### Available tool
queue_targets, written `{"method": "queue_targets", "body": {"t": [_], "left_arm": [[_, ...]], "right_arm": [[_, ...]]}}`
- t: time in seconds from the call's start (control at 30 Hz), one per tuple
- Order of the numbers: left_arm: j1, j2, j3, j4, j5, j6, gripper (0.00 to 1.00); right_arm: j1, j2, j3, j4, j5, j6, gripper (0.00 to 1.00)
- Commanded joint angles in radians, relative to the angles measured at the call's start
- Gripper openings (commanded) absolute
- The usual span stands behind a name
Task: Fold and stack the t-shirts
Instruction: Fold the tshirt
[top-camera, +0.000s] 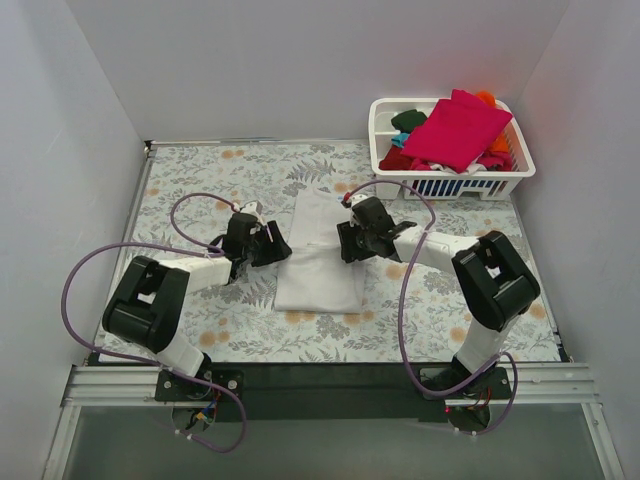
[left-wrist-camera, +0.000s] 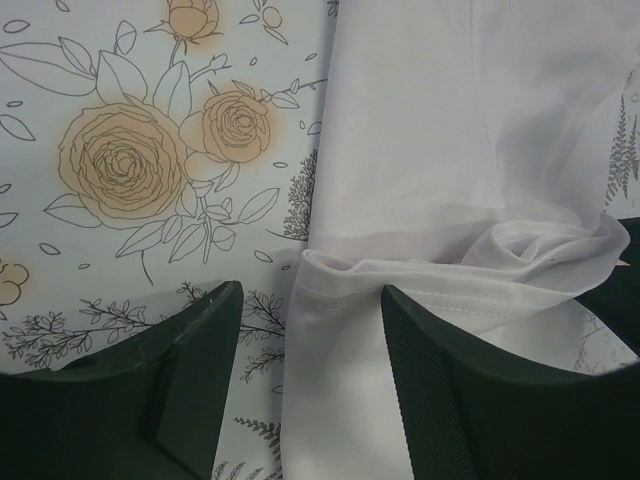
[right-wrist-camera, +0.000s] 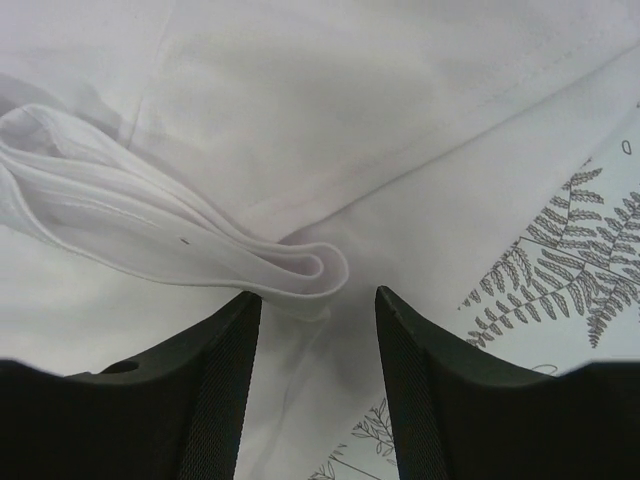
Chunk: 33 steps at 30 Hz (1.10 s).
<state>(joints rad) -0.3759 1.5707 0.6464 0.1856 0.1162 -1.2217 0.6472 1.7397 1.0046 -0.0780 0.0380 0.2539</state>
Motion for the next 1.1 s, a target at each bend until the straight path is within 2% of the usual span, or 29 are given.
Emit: {"method": "queue_targets", "body": {"t": [0.0,0.13,0.23,0.27,0.3,0.43,0.53,0.57,0.63,0.77,1.07], "left_arm": [[0.006,0.006,0.032,0.029,0.033,0.014,0.53],[0.009,0.006,0.025,0.044,0.043,0.01,0.47],[0.009,0.008,0.024,0.057,0.056,0.01,0.4],[0.009,0.009,0.021,0.061,0.059,0.007,0.37],[0.009,0.011,0.022,0.067,0.063,0.004,0.36],[0.009,0.022,0.025,0.083,0.088,0.004,0.25],[0.009,0.023,0.024,0.086,0.088,0.002,0.15],[0.009,0.022,0.022,0.089,0.088,0.001,0.07],[0.009,0.015,0.024,0.095,0.099,0.001,0.0],[0.009,-0.004,0.027,0.114,0.122,-0.002,0.0],[0.009,-0.069,0.048,0.147,0.181,0.008,0.0]], "right_arm": [[-0.003,0.023,0.051,0.044,-0.03,-0.021,0.45],[-0.003,0.032,0.052,0.056,-0.066,-0.024,0.42],[-0.004,0.046,0.06,0.06,-0.085,-0.028,0.33],[-0.006,0.05,0.061,0.06,-0.089,-0.027,0.25],[-0.006,0.057,0.062,0.06,-0.098,-0.027,0.22],[-0.009,0.063,0.062,0.061,-0.11,-0.027,0.13],[-0.008,0.061,0.06,0.064,-0.115,-0.027,0.05],[-0.008,0.061,0.06,0.064,-0.116,-0.028,0.03],[-0.008,0.055,0.055,0.066,-0.122,-0.028,0.01],[-0.008,0.018,0.039,0.067,-0.122,-0.028,0.01],[-0.008,-0.175,-0.067,0.066,-0.096,-0.015,0.01]]}}
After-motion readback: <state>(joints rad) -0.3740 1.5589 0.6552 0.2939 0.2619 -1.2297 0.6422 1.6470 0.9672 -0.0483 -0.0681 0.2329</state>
